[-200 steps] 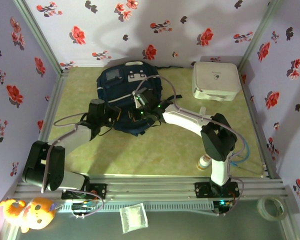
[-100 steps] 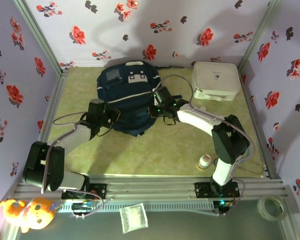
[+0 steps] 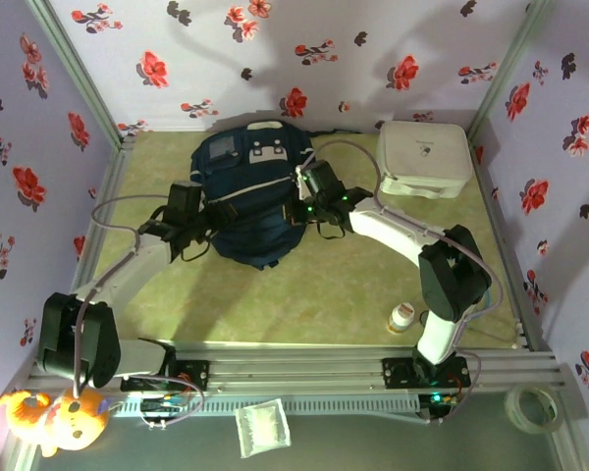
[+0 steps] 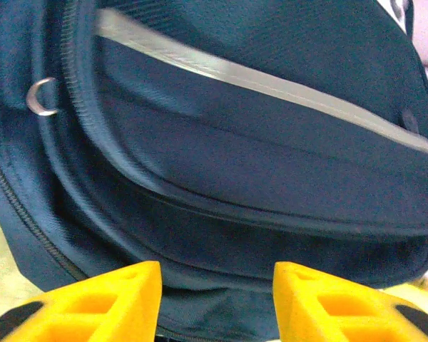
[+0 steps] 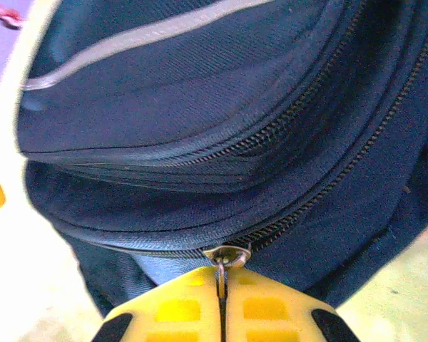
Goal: Pack books, pencil case, and school supplies into a backpack
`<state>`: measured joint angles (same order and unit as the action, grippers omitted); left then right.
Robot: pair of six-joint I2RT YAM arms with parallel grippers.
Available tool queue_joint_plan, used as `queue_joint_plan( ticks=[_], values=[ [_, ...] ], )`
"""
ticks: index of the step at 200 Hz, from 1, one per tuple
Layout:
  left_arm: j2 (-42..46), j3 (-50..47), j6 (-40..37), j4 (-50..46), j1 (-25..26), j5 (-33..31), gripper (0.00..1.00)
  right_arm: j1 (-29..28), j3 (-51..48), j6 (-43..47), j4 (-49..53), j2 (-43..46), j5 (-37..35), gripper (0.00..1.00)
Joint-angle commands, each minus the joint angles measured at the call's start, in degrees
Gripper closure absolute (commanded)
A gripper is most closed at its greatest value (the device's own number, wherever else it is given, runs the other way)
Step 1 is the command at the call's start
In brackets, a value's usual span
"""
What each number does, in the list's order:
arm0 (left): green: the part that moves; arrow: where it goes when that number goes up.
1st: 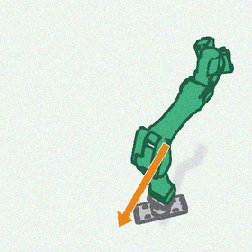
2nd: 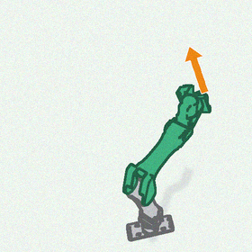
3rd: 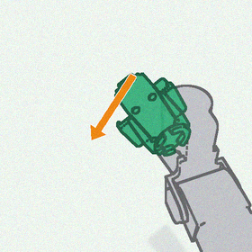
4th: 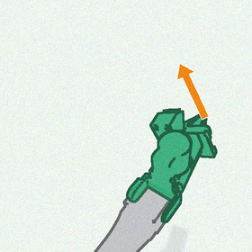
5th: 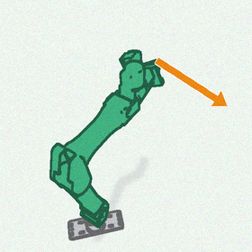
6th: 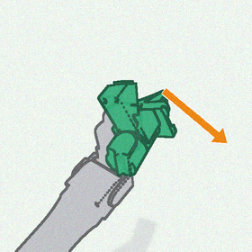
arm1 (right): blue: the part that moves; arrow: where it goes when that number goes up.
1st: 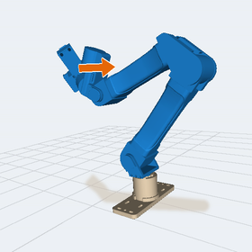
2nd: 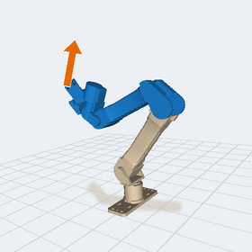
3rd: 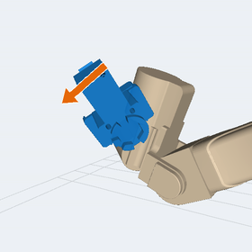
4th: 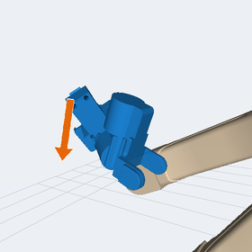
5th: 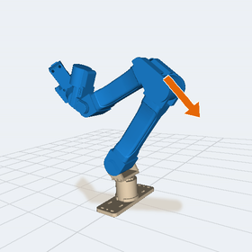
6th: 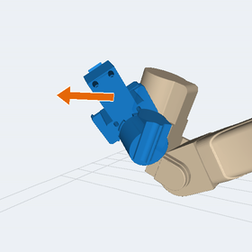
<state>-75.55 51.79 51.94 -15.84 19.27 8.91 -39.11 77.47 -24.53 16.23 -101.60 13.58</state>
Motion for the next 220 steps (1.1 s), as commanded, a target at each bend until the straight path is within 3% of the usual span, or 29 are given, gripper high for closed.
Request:
queue_joint_plan(
  ticks=[1, 49, 90, 134, 220],
  values=[
    [0.75, 5.29, -14.37, -10.06, 1.40, -1.87, 0.53, -2.09, 4.21, -0.38, -1.60, -0.77, 6.18, 0.96],
    [-1.47, 12.44, -32.59, -15.15, 6.01, -2.14, 0.48, -2.89, 6.18, -0.70, -1.36, -2.11, 9.08, 0.95],
    [-5.68, 15.68, -46.56, -16.80, 8.21, -1.28, 0.53, -2.90, 5.71, -1.67, -2.51, -1.89, 10.79, 0.96],
    [-10.14, 17.01, -51.17, -16.17, 8.20, 0.39, 0.60, -2.56, 4.70, -3.00, -3.86, -1.42, 12.40, 0.96],
    [-11.16, 17.79, -57.83, -14.01, 10.58, -2.66, 0.55, -1.33, 2.86, -3.85, -5.31, -0.77, 15.30, 0.96]
  ],
)
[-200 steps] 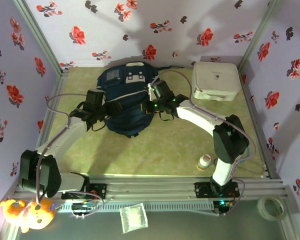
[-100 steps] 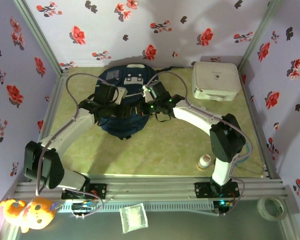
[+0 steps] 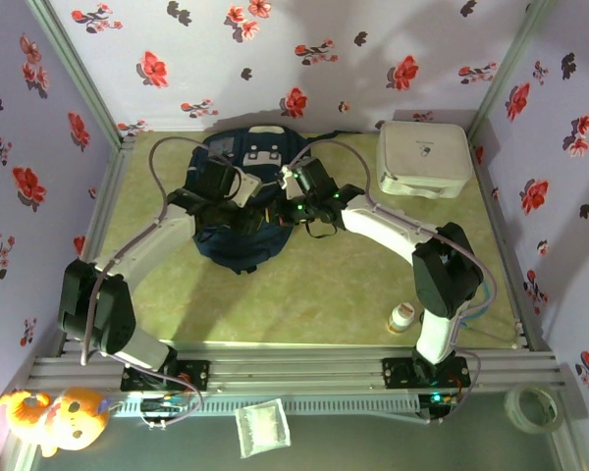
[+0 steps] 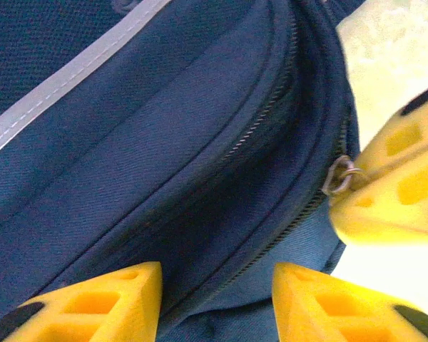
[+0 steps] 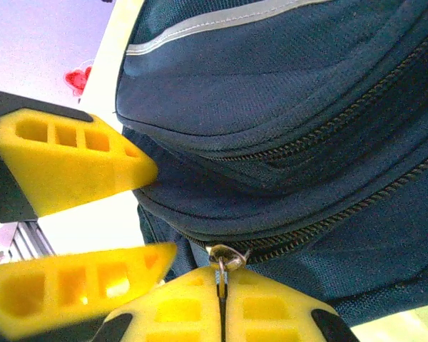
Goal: Pack books, pencil case, and school supplies into a backpack
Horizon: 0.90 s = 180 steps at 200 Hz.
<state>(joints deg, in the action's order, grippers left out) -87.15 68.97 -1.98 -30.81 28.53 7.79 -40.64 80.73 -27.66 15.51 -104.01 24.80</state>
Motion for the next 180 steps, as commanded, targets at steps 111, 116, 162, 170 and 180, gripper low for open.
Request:
queue_joint_plan(
  ticks=[111, 116, 162, 170, 180],
  values=[
    [-1.60, -0.89, -8.66, 6.11, 1.26, -2.85, 0.68, 1.36, -3.30, -1.87, -5.75, 4.23, 7.33, 0.96],
    [-1.54, -1.15, -8.88, 6.18, 1.27, -1.92, 0.67, 1.44, -3.25, -2.01, -5.91, 4.32, 7.45, 0.96],
    [-2.52, -1.91, -10.19, 6.55, 1.27, 1.88, 0.67, 1.84, -3.56, -2.80, -6.89, 4.47, 8.67, 0.96],
    [-2.90, -1.78, -10.24, 6.55, 1.28, 1.92, 0.69, 1.88, -3.65, -2.93, -7.06, 4.58, 8.78, 0.96],
    [-3.18, -1.60, -10.26, 6.46, 1.26, 1.97, 0.70, 1.97, -3.83, -3.10, -7.29, 4.62, 8.84, 0.96]
  ],
)
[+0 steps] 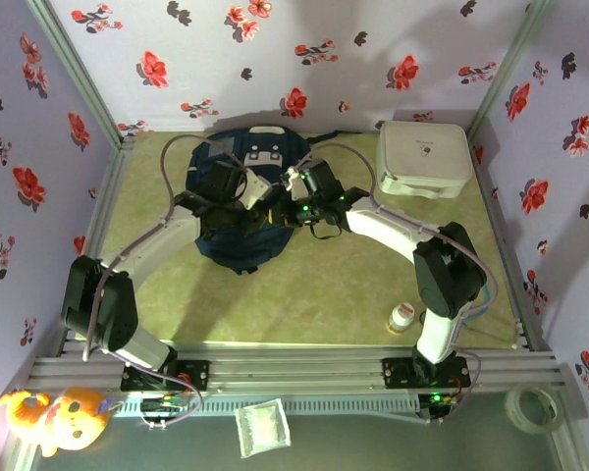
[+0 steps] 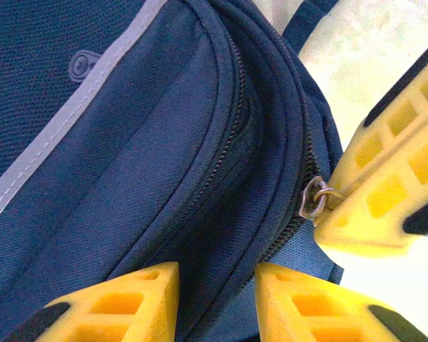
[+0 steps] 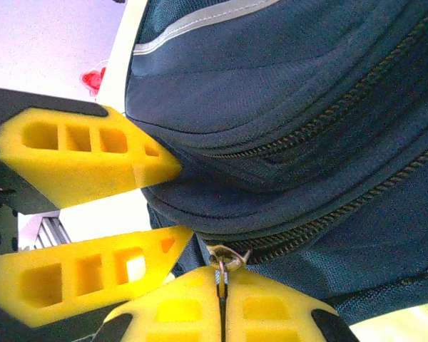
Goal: Pack books, pencil case, and school supplies into a backpack
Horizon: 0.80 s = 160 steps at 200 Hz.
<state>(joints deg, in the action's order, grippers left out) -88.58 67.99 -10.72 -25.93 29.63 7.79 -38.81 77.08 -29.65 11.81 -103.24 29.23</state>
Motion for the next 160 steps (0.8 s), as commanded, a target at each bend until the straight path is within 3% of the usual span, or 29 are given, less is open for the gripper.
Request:
queue_joint_plan(
  ticks=[1, 63, 89, 160],
  values=[
    [-1.77, -0.60, -1.55, 1.59, 0.17, 1.97, 0.71, 0.13, -0.18, -1.11, -3.62, 3.89, 4.42, 0.96],
    [-0.16, -1.32, -2.41, 1.53, 0.20, 1.04, 1.00, 2.29, -0.97, 1.84, 0.68, 4.89, 0.27, 0.92],
    [3.22, -2.30, -1.80, -0.36, 0.19, 1.37, 1.00, 4.76, -0.49, 6.83, 7.12, 5.22, -5.83, 0.90],
    [8.62, -3.41, -3.47, -9.96, 1.31, 5.13, 1.00, 10.67, 0.54, 10.51, 10.45, 3.62, -10.01, 0.91]
  ],
)
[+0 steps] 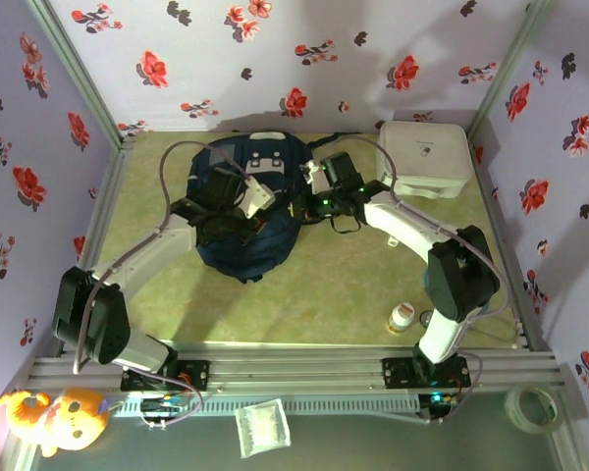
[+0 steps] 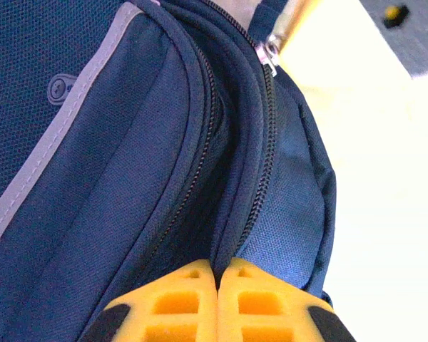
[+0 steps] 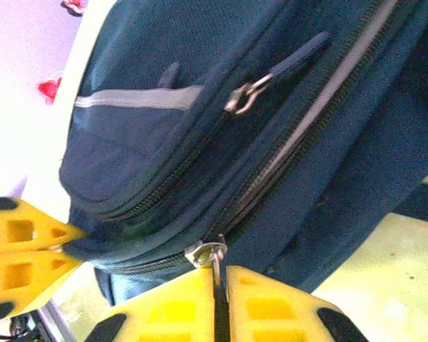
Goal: Pack books, pencil case, and school supplies into a backpack
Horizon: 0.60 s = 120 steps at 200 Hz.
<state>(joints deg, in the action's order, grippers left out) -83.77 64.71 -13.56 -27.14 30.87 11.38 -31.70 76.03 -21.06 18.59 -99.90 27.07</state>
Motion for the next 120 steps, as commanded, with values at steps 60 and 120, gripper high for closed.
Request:
queue_joint_plan(
  ticks=[60, 120],
  values=[
    [5.44, 1.46, -2.28, -14.48, 0.41, 3.89, 1.00, 5.13, 4.24, -0.33, 7.61, -3.10, -20.30, 0.93],
    [5.63, 1.98, -3.49, -17.61, 0.50, 6.06, 1.00, 6.11, 6.42, -4.03, 7.34, -5.83, -22.09, 0.90]
  ],
)
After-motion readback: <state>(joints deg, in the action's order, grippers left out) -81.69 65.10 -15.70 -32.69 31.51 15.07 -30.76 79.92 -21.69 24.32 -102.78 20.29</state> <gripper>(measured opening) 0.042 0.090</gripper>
